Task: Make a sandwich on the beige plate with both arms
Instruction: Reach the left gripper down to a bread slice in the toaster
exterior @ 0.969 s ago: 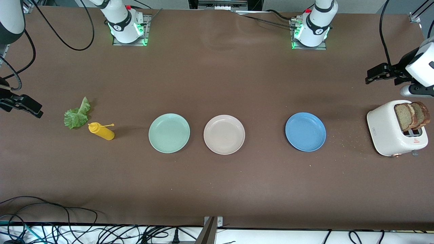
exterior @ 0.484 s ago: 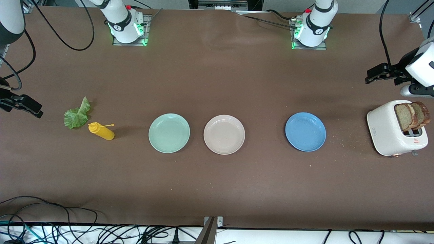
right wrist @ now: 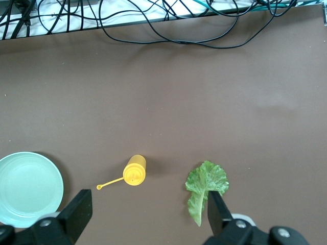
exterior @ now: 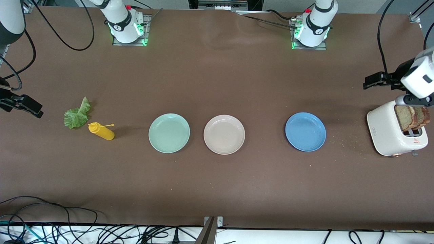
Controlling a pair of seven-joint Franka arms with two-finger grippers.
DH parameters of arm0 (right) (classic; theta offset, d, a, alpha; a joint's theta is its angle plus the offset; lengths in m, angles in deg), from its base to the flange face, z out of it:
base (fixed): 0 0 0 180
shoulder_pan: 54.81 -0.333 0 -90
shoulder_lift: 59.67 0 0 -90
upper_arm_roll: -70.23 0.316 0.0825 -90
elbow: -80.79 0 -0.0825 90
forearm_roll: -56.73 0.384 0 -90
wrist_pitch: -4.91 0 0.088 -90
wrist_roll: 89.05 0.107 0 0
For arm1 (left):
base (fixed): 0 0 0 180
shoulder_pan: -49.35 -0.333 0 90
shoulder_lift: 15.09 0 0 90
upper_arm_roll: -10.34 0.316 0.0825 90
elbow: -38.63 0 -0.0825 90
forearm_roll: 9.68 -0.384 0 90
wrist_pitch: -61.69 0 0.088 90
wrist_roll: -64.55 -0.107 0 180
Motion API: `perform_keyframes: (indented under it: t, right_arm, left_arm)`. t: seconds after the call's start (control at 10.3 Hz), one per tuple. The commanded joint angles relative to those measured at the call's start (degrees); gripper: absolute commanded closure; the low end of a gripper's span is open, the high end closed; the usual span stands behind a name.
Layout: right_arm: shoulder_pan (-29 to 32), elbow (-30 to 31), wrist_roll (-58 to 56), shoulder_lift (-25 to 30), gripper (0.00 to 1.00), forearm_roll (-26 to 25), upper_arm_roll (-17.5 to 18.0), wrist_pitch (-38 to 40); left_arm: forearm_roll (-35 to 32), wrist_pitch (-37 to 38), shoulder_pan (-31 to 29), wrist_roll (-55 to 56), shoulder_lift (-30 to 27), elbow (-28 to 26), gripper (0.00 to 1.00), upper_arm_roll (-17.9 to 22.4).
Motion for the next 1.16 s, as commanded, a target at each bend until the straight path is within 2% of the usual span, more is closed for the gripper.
perform_keyframes:
  t: [0.0,0.1,0.29,0.68,0.97,1.07]
  right_arm:
    - [-0.08,-0.23,0.03,0.14,0.00,0.37,-0.03,0.34]
    - [-0.08,-0.23,0.03,0.14,0.00,0.37,-0.03,0.34]
    - [-0.08,-0.23,0.03,0.14,0.00,0.37,-0.03,0.34]
    - [-0.17,-0.23,0.12,0.14,0.00,0.37,-0.03,0.43]
    - [-0.17,-0.23,0.21,0.14,0.00,0.37,-0.03,0.78]
    - [-0.17,-0.23,0.12,0.14,0.00,0.37,-0.03,0.78]
  left_arm:
    - [0.27,1.00,-3.88,-0.84,2.44,2.50,0.00,0.34]
    - [-0.16,1.27,-5.21,-0.75,5.14,2.50,0.00,0.34]
    - [-8.83,1.01,-6.53,-1.54,6.31,2.50,0.00,0.34]
    - [-10.70,-4.52,-11.09,-5.74,10.34,2.59,0.00,0.34]
    - [-11.15,-14.79,-15.75,-10.07,15.44,2.68,0.00,0.34]
    - [-11.15,-15.95,-16.55,-10.42,16.23,2.59,0.00,0.42]
